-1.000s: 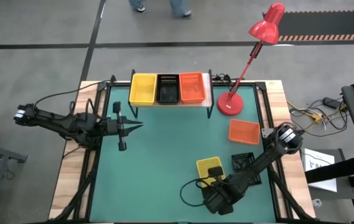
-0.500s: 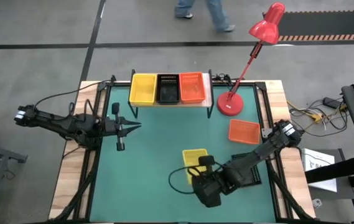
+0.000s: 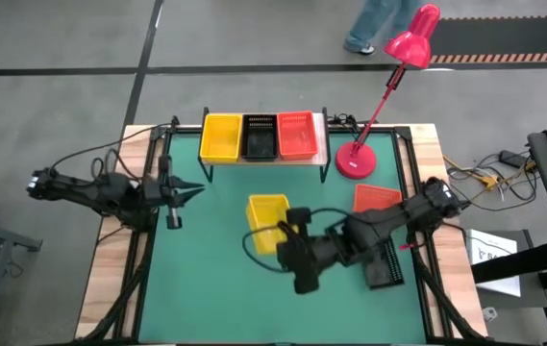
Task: Stack baskets on shelf by color
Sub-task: Stack the yellow bin on top of the yellow bin on the shelf
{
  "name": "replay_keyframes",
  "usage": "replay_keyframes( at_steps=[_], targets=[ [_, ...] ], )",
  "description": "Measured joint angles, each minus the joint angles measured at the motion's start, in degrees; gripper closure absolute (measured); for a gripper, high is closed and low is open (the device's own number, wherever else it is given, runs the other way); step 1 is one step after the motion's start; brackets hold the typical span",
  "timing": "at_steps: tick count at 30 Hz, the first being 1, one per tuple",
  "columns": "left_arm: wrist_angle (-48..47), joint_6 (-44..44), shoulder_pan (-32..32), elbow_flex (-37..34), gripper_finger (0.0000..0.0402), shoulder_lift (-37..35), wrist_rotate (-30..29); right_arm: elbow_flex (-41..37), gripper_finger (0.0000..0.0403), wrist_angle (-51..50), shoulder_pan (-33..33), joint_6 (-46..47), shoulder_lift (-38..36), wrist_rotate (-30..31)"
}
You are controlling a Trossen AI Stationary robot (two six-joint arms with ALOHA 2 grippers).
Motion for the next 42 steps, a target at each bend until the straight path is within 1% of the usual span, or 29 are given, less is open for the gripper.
replay_keyframes(
  at_steps=[5, 12, 21, 25, 28, 30, 35, 42],
  targets=[
    [0.2, 0.1, 0.0, -0.5, 0.0385, -2.6, -0.1, 0.5, 0.0394, 5.0, -5.3, -5.2, 0.0, 0.0],
    [-0.2, 0.2, 0.0, -2.0, 0.0385, -5.8, 0.0, 0.3, 0.0394, 15.0, -12.3, -13.8, 0.0, 0.0],
    [-0.2, 0.5, 0.0, -3.3, 0.0385, -10.1, 0.0, 0.3, 0.0391, 24.2, -19.3, -17.4, 0.0, -0.2],
    [-0.2, 1.4, 0.0, -3.5, 0.0385, -11.0, 0.0, 0.3, 0.0391, 27.8, -21.1, -18.9, 0.1, -0.7],
    [-0.2, 3.1, 0.0, -3.7, 0.0385, -11.2, 0.0, 0.3, 0.0391, 28.5, -22.1, -19.3, 0.1, -1.3],
    [-0.2, 3.4, 0.0, -3.8, 0.0385, -11.3, 0.0, -0.2, 0.039, 29.3, -22.7, -19.2, 0.1, -2.2],
    [-0.1, 3.5, 0.0, -3.8, 0.0385, -11.3, 0.0, -1.2, 0.039, 31.3, -23.6, -19.4, 0.1, -2.3],
    [0.1, 3.7, 0.0, -3.8, 0.0385, -11.4, 0.0, -1.4, 0.039, 34.7, -24.3, -20.6, 2.8, -2.4]
  ],
)
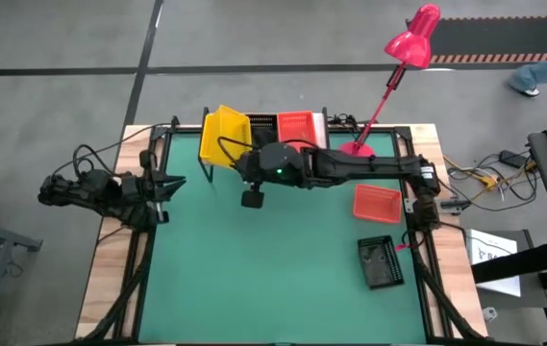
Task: Stack baskets on shelf by color
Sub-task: Stack the yellow bin on top of the yellow bin on the shelf
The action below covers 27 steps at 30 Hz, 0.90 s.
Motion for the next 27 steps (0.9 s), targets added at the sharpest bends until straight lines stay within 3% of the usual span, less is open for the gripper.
replay_keyframes(
  at_steps=[27],
  targets=[
    [-0.1, 0.0, 0.0, 0.0, 0.0385, 0.0, 0.0, 0.5, 0.039, 6.8, -5.4, -2.2, 7.1, 0.3]
  ],
)
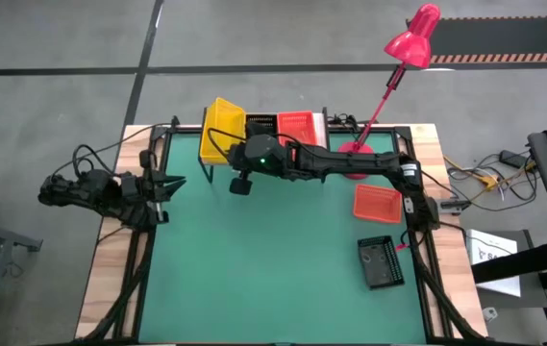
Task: Stack baskets on shelf by color
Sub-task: Stack the yellow bin on top of the yellow bin on the shelf
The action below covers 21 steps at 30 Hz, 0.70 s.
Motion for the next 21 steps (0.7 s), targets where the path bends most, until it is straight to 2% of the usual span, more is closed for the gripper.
replay_keyframes(
  at_steps=[21],
  targets=[
    [-0.1, 1.5, 0.0, 0.0, 0.0385, -0.2, 0.0, 0.0, 0.039, 1.5, -2.2, -1.0, 1.6, -0.1]
  ],
)
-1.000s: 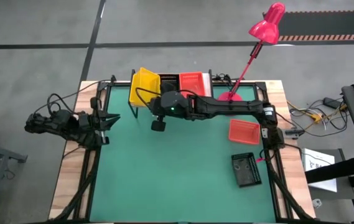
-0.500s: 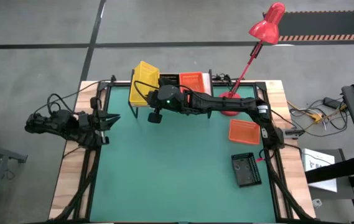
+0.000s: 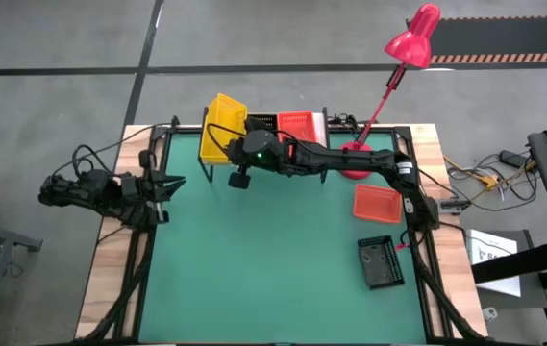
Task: Stack baskets on shelf by color
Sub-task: Stack the yellow bin on top of the yellow bin on the shelf, then stack the orange bin on top of the orange bin on the shelf
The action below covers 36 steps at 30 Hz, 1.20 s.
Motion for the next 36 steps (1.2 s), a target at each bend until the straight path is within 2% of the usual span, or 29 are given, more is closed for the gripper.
replay_keyframes(
  at_steps=[8, 18, 24, 31, 36],
  targets=[
    [0.2, 0.1, 0.0, 0.0, 0.0385, 0.0, 0.0, -0.1, 0.0381, 0.0, -0.2, 0.0, 0.0, 0.0],
    [0.2, 0.1, 0.0, 0.0, 0.0385, 0.0, 0.0, -0.1, 0.0299, 0.3, -0.5, 0.0, 0.0, 0.0],
    [0.2, 0.1, 0.0, 0.0, 0.0385, 0.0, 0.0, -0.1, 0.0277, 0.5, -0.5, 0.0, -0.1, 0.0],
    [0.2, 0.6, 0.0, 0.0, 0.0385, 0.0, 0.0, 1.2, 0.0294, -6.9, 2.1, -0.9, -2.8, 0.0],
    [1.2, 1.5, 0.0, 0.0, 0.0385, 0.0, 0.0, 1.2, 0.0329, -20.6, 5.1, 2.8, -6.9, -0.1]
  ],
)
